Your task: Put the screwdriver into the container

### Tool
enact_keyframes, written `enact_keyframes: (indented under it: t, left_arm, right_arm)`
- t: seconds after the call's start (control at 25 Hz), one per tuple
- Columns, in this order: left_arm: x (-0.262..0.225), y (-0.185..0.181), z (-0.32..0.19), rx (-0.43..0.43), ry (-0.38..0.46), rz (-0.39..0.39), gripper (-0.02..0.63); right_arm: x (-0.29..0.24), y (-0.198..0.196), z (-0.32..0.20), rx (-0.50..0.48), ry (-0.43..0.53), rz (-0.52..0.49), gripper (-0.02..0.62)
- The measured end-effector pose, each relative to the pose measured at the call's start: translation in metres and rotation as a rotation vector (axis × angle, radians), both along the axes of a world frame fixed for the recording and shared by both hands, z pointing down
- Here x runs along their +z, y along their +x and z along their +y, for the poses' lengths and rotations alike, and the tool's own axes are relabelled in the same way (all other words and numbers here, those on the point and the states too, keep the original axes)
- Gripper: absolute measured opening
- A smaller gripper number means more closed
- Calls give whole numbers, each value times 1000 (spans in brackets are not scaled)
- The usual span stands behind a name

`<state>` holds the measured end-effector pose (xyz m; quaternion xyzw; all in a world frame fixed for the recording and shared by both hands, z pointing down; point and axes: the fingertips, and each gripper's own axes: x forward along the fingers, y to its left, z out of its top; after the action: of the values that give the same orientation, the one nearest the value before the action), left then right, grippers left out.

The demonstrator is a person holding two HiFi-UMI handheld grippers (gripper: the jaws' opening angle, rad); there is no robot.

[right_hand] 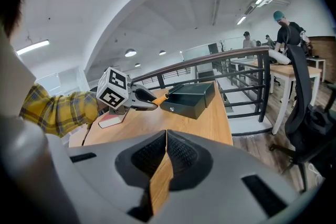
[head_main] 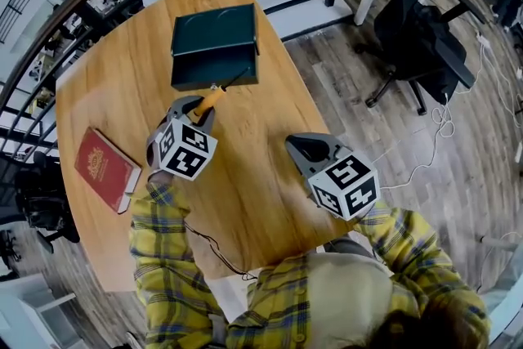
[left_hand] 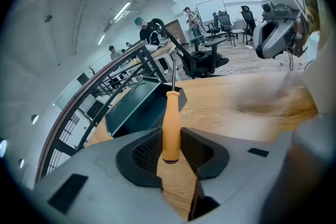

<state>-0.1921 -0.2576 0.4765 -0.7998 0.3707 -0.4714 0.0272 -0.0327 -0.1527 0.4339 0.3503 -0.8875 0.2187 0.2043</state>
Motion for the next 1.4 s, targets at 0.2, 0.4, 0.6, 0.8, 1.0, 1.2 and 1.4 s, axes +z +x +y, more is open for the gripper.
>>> enact_keyframes:
  t: [0.2, 0.4, 0.6, 0.8, 1.0, 1.2, 1.4]
  left_arm:
    - [3, -5, -16, 25, 4, -28, 106]
    - [4, -10, -28, 73, 38, -61, 106]
    - [6, -14, -42, 104, 63, -107, 106]
    - [7, -16, -60, 140, 77, -140, 106]
    - [13, -22, -75, 150, 83, -153, 107]
    - [21, -29, -85, 156, 81, -154, 106]
    - [23, -33, -90, 162, 81, -154, 106]
  right_arm:
    - [3, -12, -11, -21, 4, 3, 66]
    - [7, -26, -20, -45, 1, 8, 66]
    - [14, -36, -26, -59, -12, 12, 66]
    - [26, -41, -27, -67, -41, 24, 66]
    - [35, -44, -36, -62, -56, 27, 66]
    - [45, -49, -46, -57, -66, 38, 66]
    - [52, -51, -52, -51, -69, 37, 66]
